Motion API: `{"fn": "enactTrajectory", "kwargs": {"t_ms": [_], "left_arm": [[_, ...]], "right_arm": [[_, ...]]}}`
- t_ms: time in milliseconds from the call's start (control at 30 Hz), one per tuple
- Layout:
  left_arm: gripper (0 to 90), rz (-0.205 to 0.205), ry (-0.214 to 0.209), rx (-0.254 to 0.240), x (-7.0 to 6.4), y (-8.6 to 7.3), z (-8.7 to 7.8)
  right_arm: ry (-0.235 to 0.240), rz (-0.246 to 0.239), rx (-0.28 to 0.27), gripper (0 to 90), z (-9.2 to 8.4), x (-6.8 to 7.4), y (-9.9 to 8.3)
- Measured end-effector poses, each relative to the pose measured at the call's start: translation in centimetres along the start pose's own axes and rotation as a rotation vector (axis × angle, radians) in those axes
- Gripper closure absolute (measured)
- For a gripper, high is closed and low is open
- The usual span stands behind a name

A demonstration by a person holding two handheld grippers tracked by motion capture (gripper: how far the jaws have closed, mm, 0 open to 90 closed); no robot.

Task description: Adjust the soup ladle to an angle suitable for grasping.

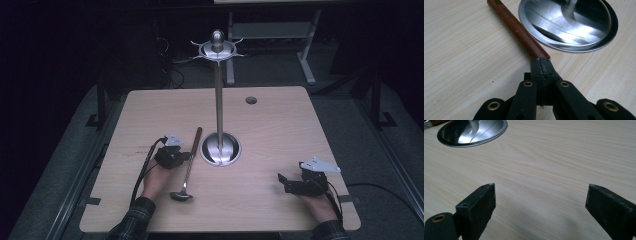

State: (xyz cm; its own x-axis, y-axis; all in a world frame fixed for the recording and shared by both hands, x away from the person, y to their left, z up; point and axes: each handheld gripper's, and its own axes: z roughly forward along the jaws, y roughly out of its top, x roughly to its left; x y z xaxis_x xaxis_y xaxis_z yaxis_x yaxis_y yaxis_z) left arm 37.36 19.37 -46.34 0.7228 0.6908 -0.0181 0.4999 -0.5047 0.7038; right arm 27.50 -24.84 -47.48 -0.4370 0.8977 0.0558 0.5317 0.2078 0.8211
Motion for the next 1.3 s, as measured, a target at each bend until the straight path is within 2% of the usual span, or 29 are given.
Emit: {"fn": "enactTrajectory", "kwargs": {"t_ms": [167,200,300,333,400,467,567,600,667,767,867,933,1167,1300], "left_arm": [[89.7,-0.013,-0.008,0.003,-0.1,0.1,-0.3],[89.7,-0.031,-0.021,0.012,-0.3,0.3,-0.7],[89.7,-0.061,-0.056,0.053,-0.9,0.5,-1.5],[89.7,-0.061,-0.056,0.053,-0.9,0.5,-1.5],[89.7,-0.061,-0.082,0.09,-1.5,0.4,-1.9],[89.6,-0.073,-0.122,0.124,-2.2,0.2,-2.5],[89.6,-0.091,-0.15,0.153,-3.2,-0.1,-3.1],[89.6,-0.083,-0.153,0.171,-3.4,-0.1,-3.2],[89.6,-0.076,-0.153,0.178,-3.7,-0.2,-3.3],[89.6,-0.06,-0.153,0.215,-4.6,-0.5,-3.3],[89.6,-0.061,-0.157,0.232,-4.8,-0.6,-3.3],[89.6,-0.055,-0.144,0.242,-5.0,-0.7,-3.3],[89.7,-0.052,-0.118,0.247,-4.7,-0.9,-3.9],[89.6,-0.046,-0.082,0.261,-4.0,-1.3,-4.5]], "right_arm": [[0.0,-0.004,0.001,9.1,0.0,0.0,0.0],[0.001,0.0,-0.002,9.1,0.0,0.0,0.0],[0.0,-0.003,-0.001,9.0,-0.1,-0.1,0.0],[-0.001,0.004,-0.002,9.1,-0.1,-0.1,0.0],[-0.001,0.001,-0.001,9.1,-0.1,-0.1,0.0],[-0.001,0.005,0.0,9.1,-0.1,-0.1,0.0],[-0.001,0.002,-0.001,9.0,0.0,0.0,0.0],[-0.002,0.001,-0.001,9.1,0.0,0.0,0.0],[-0.002,0.002,-0.001,9.1,0.0,0.0,0.1],[-0.004,0.003,0.0,9.0,0.0,-0.1,0.0],[-0.003,0.003,0.0,9.1,0.0,-0.1,0.0],[-0.005,0.002,0.001,9.1,0.0,-0.1,0.0],[-0.004,0.003,0.006,9.0,0.0,0.0,0.0],[-0.005,0.002,0.006,9.1,0.0,0.0,0.0]]}}
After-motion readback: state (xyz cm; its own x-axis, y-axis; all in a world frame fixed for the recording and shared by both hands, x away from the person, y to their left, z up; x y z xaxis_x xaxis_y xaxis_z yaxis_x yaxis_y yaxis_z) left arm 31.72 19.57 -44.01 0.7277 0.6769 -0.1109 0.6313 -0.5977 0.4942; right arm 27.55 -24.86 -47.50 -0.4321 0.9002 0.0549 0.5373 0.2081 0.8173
